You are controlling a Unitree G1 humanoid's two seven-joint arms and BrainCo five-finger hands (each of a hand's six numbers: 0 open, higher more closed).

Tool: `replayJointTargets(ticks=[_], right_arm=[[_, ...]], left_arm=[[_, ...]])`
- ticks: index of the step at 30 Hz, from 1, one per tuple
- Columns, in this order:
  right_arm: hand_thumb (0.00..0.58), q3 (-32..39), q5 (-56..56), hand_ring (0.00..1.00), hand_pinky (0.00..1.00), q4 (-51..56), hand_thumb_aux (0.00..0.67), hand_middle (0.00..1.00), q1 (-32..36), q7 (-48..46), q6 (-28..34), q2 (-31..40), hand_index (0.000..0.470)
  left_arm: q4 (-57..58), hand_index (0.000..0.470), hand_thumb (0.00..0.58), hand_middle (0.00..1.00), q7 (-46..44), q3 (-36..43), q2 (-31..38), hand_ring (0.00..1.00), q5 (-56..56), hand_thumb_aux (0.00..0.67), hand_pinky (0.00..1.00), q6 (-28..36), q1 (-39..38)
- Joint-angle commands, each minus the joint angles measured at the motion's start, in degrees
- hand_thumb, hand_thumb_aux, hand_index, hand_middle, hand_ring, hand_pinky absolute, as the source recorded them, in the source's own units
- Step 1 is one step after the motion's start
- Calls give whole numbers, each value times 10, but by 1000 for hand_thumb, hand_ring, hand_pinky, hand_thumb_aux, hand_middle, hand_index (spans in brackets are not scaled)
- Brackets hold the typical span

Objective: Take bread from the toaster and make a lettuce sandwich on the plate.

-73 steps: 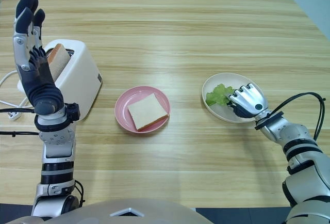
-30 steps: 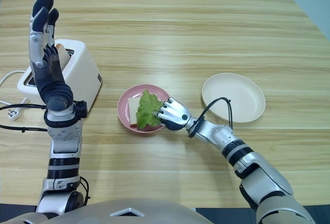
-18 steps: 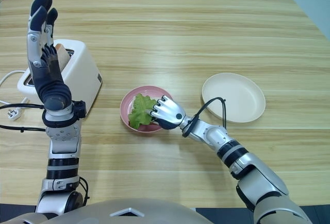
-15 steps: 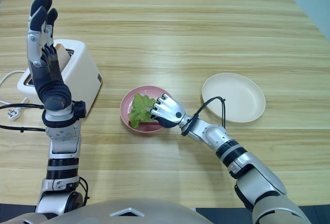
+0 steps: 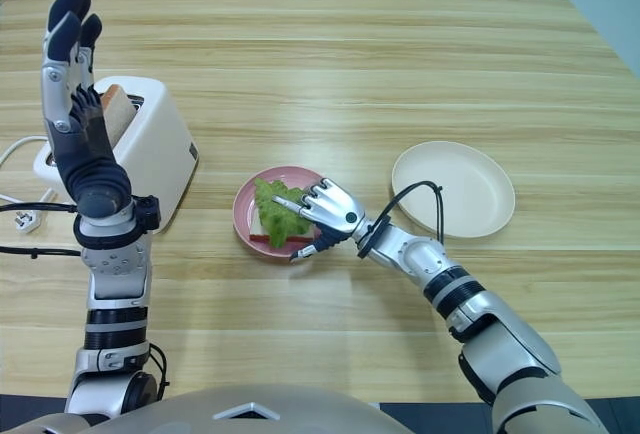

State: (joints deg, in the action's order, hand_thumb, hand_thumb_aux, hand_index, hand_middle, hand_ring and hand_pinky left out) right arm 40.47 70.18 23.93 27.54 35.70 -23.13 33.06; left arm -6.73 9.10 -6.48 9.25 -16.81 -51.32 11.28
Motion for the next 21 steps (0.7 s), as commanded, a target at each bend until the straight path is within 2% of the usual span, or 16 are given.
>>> replayJointTargets(ticks=[1, 5, 9, 12, 16, 21], right_arm=[[0, -36, -20, 0, 0, -60, 0, 0, -24, -16, 0, 43, 0], [0, -115, -63, 0, 0, -132, 0, 0, -64, -6, 8, 88, 0], [0, -193, -119, 0, 0, -172, 0, 0, -129, 17, 3, 114, 0], [0, -220, -139, 0, 0, -169, 0, 0, -159, 24, -3, 115, 0], [0, -273, -166, 0, 0, -187, 0, 0, -199, 61, -5, 107, 0], [0, -381, -256, 0, 0, -264, 0, 0, -245, 131, -54, 74, 0]], left_arm=[[-10, 0, 0, 0, 1, -8, -1, 0, 7, 0, 0, 9, -6], [-19, 0, 0, 0, 12, -68, 27, 0, 2, 0, 0, 42, -7], [27, 0, 0, 0, -1, -178, 135, 0, -51, 0, 0, 133, -36], [73, 0, 0, 0, -5, -215, 213, 0, -118, 0, 0, 193, -66], [129, 0, 0, 0, -5, -177, 275, 0, -194, 0, 0, 237, -73], [212, 0, 0, 0, 21, -96, 308, 0, -270, 0, 0, 287, -49]])
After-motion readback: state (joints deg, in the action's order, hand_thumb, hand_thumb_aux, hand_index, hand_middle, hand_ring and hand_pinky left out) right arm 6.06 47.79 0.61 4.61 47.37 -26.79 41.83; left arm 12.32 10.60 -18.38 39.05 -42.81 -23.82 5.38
